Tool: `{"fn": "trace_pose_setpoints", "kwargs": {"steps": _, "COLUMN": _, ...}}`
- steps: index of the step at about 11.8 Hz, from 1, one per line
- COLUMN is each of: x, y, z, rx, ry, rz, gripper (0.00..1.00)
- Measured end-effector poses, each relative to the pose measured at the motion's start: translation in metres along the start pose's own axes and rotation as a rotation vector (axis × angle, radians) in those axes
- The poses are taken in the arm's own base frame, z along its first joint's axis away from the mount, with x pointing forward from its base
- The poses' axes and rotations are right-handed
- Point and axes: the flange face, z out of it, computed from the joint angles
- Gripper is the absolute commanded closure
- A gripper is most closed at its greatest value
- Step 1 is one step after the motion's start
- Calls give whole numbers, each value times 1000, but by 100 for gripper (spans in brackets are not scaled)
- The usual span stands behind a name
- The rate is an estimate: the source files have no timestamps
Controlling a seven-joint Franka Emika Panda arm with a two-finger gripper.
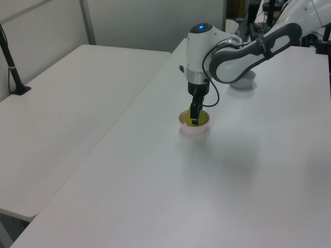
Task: Pick up a pear from the bowl
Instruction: 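Close the gripper around the green pear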
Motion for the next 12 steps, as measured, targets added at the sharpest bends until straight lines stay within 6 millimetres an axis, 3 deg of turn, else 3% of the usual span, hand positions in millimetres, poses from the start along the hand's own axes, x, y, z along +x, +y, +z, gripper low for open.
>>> {"fn": "trace_pose_setpoints", "kwargs": {"steps": 10, "x": 4, "y": -2, "z": 8, "rx": -15, "ry": 24, "rz": -13, "gripper": 8}}
{"fn": "trace_pose_setpoints", "kwargs": {"steps": 12, "x": 4, "y": -5, "z": 8, "rx": -12, "ry": 25, "rz": -16, "gripper": 33}}
